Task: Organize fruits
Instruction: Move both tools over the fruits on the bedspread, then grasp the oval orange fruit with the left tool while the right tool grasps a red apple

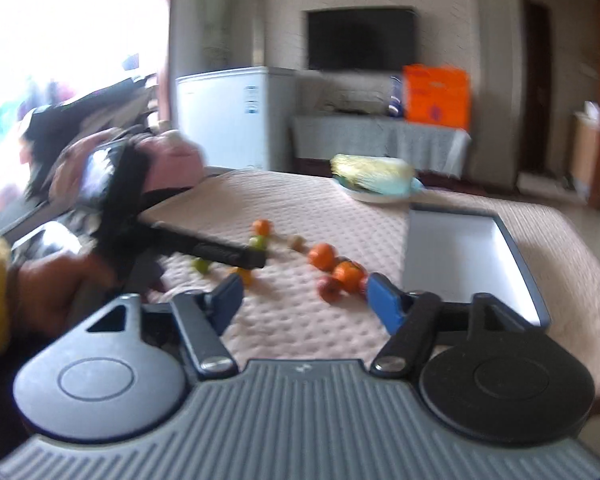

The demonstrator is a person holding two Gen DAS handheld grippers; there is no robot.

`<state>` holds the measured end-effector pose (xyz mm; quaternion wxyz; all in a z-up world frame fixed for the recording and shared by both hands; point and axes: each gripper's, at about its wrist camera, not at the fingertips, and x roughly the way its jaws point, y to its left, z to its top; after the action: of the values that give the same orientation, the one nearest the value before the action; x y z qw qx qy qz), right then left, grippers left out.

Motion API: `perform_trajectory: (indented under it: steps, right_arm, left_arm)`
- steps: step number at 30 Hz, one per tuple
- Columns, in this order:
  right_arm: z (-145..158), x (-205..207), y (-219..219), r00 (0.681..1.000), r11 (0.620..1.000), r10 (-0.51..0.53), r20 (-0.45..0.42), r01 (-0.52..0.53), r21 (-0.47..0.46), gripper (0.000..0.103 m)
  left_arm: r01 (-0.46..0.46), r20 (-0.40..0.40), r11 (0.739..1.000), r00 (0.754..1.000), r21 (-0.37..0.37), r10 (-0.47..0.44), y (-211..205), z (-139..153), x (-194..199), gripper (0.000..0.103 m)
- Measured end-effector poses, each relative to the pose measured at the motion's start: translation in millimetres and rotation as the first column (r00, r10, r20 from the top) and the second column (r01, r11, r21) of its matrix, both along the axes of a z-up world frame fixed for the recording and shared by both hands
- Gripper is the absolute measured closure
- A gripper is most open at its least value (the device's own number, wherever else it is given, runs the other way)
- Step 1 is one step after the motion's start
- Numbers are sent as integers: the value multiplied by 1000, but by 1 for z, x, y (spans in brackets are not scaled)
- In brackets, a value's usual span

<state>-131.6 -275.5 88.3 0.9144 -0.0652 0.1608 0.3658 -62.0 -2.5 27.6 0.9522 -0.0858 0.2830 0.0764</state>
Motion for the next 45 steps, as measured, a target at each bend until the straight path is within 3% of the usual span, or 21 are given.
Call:
perform_trajectory:
  steps: [2,4,7,9,10,12,14,17,23,29,33,36,39,45]
  right_arm:
    - [17,-16,2,992,997,75,98,-76,7,36]
    - [28,-6,11,987,994,112,114,-113,3,37]
    - [3,37,40,996,993,82,22,-80,-81,37]
    - [-27,57,64,999,989,7,-31,-12,-146,54]
    - [-45,62,71,997,987,-35,-62,24,-162,55]
    - [-63,74,73,981,983,-105,-162,78,-164,55]
    - [-71,82,74,972,988,-111,-207,85,-130,55]
    - [-75,92,84,974,983,-148,-171,126,-131,54]
    - [-79,107,94,963,980,-173,-206,148,-129,54]
    - [-78,123,107,981,977,-89,-172,52,-209,54]
    - [-90,131,100,958,977,-146,-246,102,-185,54]
    - [-86,134,96,952,985,-140,-273,106,-136,55]
    - [-90,131,103,955,973,-157,-250,106,-205,55]
    - [-93,127,110,964,964,-153,-216,97,-249,55]
  left_arm:
    - [-16,15,1000,1000,-3,16,3,4,-4,0]
    - [-24,16,1000,1000,-19,24,5,6,-4,0]
    - [-28,4,999,1000,-21,28,2,7,-4,0]
    - [-13,1,1000,1000,-7,13,-3,8,-4,0]
    - [-2,-4,1000,1000,-2,2,-6,7,-3,0]
    - [20,-21,1000,1000,7,-19,-9,4,-1,0]
    - [30,-37,999,999,9,-30,-9,0,3,0]
    - [45,-52,999,998,-19,-46,-8,-3,6,0]
    - [27,-80,999,996,-42,-31,0,-13,14,0]
    - [2,-73,1000,997,-26,-4,10,-15,15,0]
    - [10,-81,1000,997,-29,-12,15,-18,17,0]
    - [31,-76,999,997,-18,-32,13,-19,19,5]
    - [48,-71,999,996,-6,-48,7,-21,21,6]
    - [73,-60,997,995,-21,-74,5,-22,23,17]
